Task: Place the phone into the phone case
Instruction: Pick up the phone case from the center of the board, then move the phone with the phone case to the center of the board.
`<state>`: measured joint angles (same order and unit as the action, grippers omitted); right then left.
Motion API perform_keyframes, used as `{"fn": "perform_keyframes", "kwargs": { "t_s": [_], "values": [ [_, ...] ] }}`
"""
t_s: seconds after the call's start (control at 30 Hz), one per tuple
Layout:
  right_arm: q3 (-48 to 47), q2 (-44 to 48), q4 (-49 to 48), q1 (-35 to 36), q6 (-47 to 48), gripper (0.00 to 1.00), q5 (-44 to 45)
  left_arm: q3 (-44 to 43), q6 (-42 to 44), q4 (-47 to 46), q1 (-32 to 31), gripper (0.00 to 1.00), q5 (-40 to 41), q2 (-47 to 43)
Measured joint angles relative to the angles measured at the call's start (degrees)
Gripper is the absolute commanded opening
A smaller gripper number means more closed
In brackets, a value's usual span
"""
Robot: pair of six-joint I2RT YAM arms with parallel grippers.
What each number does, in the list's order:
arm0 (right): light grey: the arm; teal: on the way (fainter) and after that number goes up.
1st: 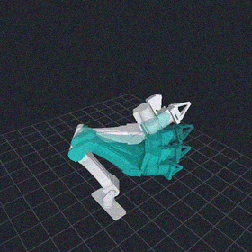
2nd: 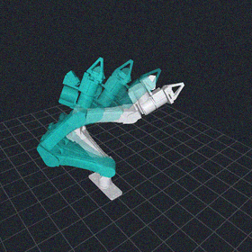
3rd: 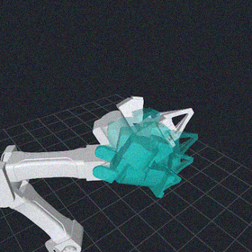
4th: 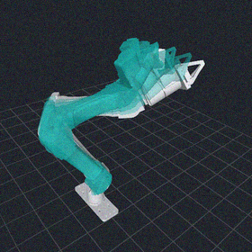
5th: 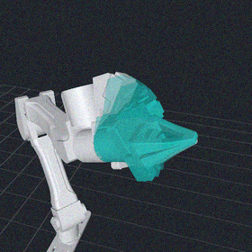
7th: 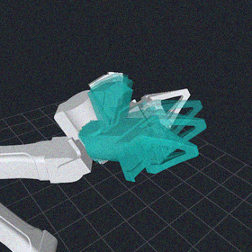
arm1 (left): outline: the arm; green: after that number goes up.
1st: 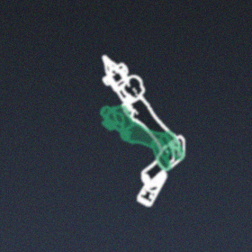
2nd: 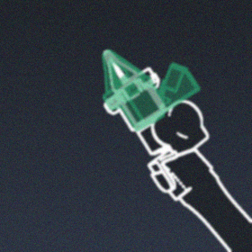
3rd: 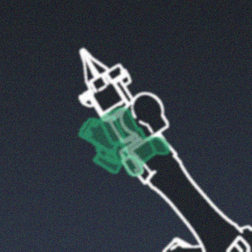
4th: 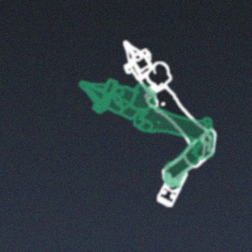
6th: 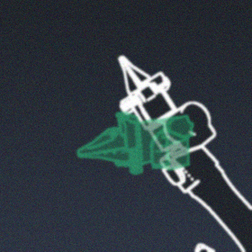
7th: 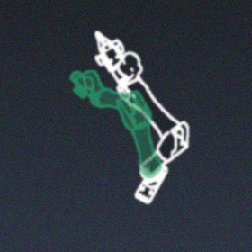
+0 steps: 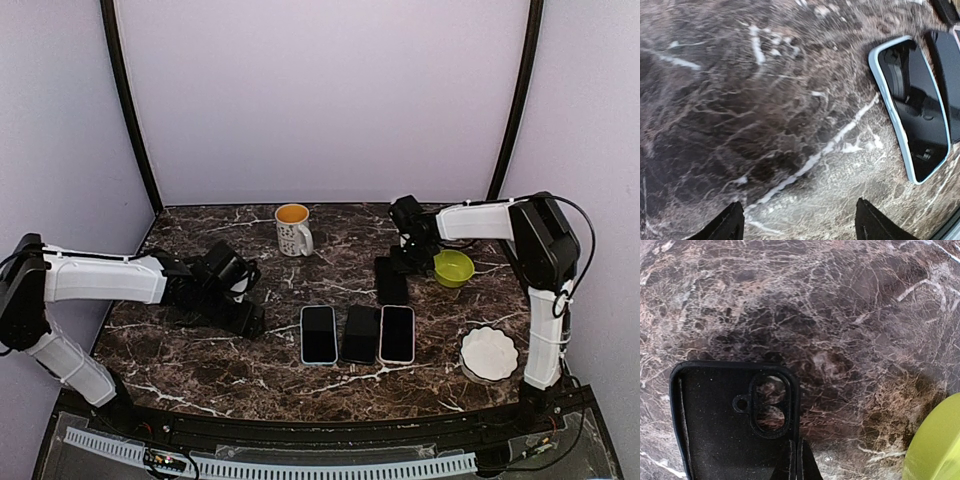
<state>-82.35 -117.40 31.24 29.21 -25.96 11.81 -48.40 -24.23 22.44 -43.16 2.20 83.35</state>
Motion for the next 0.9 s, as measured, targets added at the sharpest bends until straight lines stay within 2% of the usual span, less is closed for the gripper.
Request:
{"fn": "perform_keyframes", "kwargs": {
  "t_s": [0.1, 0.2, 0.37, 0.53, 0.9],
  "values": [
    [-0.48, 0.17, 0.02, 0.02, 0.74, 0.0, -0.57, -1.6, 1.27, -0.66, -1.97, 0.69, -0.04, 4.39],
    [-0.46, 1.18, 0.04, 0.07, 1.49, 0.0, -1.38, -3.85, 2.93, -1.51, -3.06, 0.56, 0.02, 9.31],
    [0.59, 5.4, -0.17, 0.31, 2.38, 0.0, -1.99, -10.82, 6.45, -2.01, -4.76, 0.47, 1.27, 18.53],
    [2.51, 9.77, -0.39, 0.52, 3.32, 0.0, -2.21, -17.46, 8.9, -3.34, -5.99, 0.33, 0.96, 24.3],
    [5.57, 16.83, -0.39, 0.55, 4.52, 0.0, -1.7, -20.65, 10.05, -3.34, -9.68, 0.26, -6.23, 26.71]
  ]
}}
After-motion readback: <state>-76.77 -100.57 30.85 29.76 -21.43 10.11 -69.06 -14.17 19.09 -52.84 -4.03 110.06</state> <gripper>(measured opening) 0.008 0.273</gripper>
